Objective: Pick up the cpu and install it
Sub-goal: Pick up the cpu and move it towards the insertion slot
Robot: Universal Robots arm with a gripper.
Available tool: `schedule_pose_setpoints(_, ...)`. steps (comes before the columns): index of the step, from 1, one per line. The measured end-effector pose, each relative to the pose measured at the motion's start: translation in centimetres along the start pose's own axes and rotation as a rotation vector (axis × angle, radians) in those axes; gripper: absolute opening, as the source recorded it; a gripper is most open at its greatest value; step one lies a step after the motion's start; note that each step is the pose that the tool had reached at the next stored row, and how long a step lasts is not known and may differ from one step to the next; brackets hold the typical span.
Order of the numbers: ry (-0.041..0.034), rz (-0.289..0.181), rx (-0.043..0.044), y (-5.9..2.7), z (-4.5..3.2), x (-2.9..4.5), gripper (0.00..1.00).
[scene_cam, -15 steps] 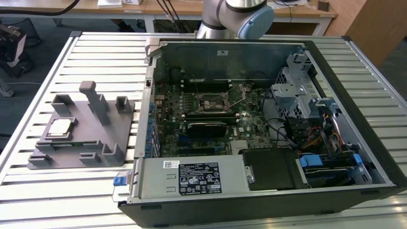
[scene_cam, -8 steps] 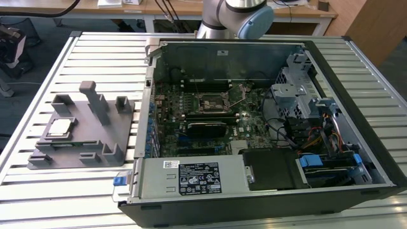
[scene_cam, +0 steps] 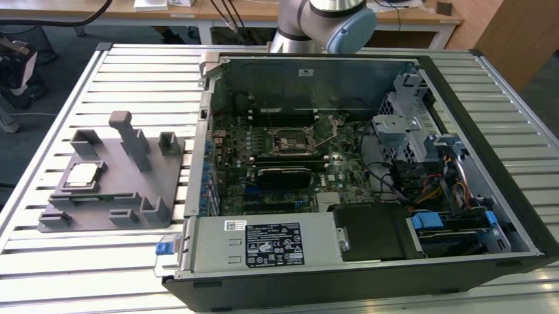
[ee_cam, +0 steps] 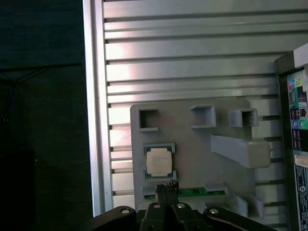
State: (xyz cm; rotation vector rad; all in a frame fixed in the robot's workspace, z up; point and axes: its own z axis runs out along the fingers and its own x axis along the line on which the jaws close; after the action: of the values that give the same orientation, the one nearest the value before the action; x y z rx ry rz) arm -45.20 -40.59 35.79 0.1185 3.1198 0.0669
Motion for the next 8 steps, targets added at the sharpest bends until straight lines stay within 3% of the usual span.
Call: schedule_pose_setpoints(8, 0.0002, 0.0, 0.0001, -0.07, 0.85, 0.01, 0.12)
